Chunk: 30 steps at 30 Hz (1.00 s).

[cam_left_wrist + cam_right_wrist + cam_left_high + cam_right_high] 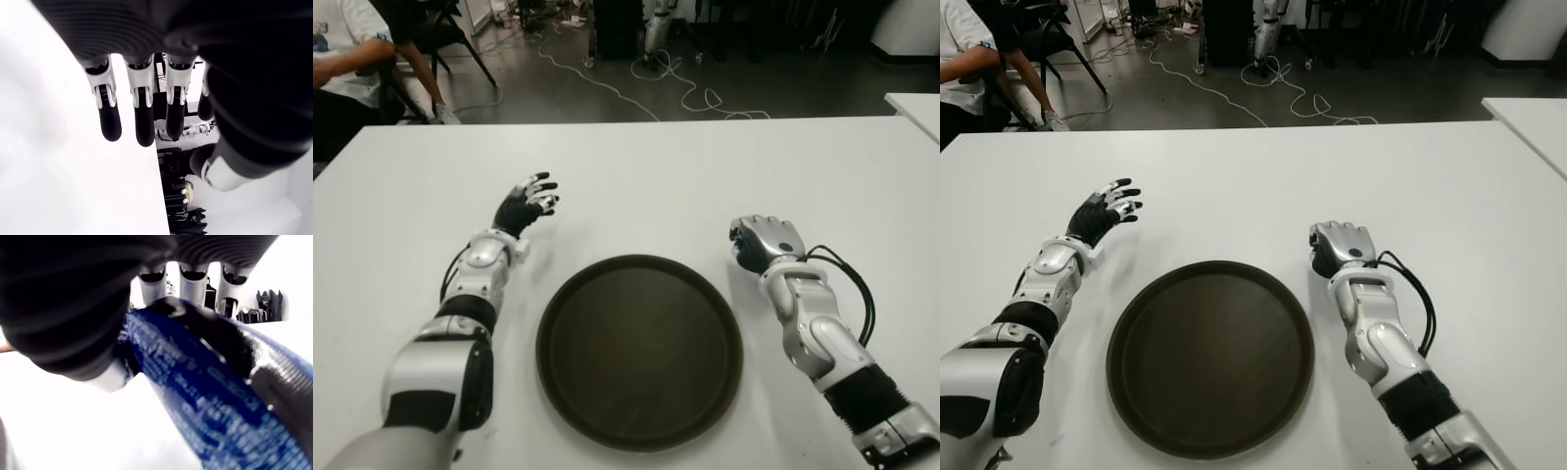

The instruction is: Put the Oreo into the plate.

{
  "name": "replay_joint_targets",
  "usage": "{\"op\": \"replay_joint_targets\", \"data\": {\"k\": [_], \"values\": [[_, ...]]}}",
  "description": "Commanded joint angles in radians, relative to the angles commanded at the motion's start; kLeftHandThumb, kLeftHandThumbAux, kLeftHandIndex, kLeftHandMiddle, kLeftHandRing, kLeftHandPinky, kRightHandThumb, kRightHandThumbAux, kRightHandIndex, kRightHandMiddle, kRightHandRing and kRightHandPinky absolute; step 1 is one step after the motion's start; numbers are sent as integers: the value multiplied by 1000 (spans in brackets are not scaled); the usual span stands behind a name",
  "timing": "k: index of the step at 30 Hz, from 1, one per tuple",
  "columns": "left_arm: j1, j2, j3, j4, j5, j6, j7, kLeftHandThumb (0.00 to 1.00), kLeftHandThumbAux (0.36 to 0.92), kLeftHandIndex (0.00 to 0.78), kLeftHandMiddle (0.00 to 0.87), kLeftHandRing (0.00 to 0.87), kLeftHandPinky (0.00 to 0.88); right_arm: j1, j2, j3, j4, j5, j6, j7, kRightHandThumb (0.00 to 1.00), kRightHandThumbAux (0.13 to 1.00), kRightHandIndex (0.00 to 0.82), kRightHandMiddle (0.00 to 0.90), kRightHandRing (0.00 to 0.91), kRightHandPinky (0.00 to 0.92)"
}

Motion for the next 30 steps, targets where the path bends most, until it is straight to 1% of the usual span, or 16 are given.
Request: {"op": "replay_joint_targets", "data": {"k": [5,11,17,20,23,27,30], "values": [[0,0,1,0,-1,2,-2,21,746,145,206,215,239,8,-2,2,-30,-7,13,10,693,735,418,446,434,475],[-1,-3,3,1,-4,6,-2,41,725,147,205,215,241,20,-5,1,-75,-11,24,26,692,736,419,477,460,494],[-1,-5,2,0,-3,4,-1,50,722,144,201,211,240,23,-8,3,-101,-16,37,48,691,736,418,455,438,471],[-1,-5,1,0,-2,4,-2,51,728,146,201,214,246,24,-11,6,-115,-27,47,60,692,736,417,414,404,447],[-1,-6,0,0,-1,5,-1,51,732,145,201,214,244,27,-11,7,-124,-41,53,65,692,736,417,395,386,431],[-2,-7,-2,0,1,5,0,49,722,141,200,211,234,32,-10,5,-139,-54,56,73,691,736,417,402,392,437],[-2,-8,-2,0,1,4,1,47,718,143,201,211,238,36,-12,3,-149,-57,55,77,691,736,417,434,418,452]]}}
